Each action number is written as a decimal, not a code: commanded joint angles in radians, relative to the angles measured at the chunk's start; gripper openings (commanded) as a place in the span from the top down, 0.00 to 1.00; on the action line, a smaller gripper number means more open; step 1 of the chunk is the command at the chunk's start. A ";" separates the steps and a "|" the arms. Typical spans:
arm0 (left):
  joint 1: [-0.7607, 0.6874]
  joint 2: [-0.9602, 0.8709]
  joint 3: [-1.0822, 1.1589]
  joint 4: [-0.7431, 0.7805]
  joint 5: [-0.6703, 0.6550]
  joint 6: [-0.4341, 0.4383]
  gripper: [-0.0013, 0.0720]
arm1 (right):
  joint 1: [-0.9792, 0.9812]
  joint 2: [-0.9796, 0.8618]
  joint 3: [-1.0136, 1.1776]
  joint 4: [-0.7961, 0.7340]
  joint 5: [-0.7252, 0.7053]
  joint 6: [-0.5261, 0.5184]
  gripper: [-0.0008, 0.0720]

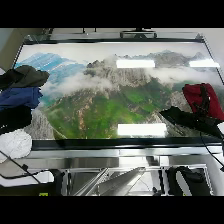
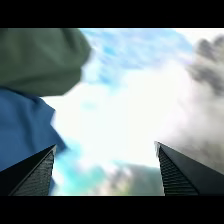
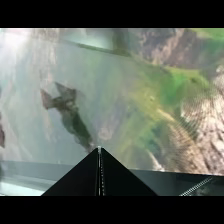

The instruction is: Fold the shirts.

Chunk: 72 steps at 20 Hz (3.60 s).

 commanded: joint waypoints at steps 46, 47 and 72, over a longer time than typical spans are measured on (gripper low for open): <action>-0.523 -0.199 0.048 -0.116 -0.525 -0.178 0.01 | 0.027 -0.088 -0.026 0.000 -0.094 -0.063 0.36; -0.499 -0.201 -0.008 -0.132 -0.471 -0.163 0.01 | 0.064 -0.140 -0.030 0.000 -0.138 -0.092 0.36; -0.580 -0.478 0.136 -0.410 -0.461 -0.005 0.95 | 0.286 -1.105 0.556 0.288 -0.334 -0.326 0.96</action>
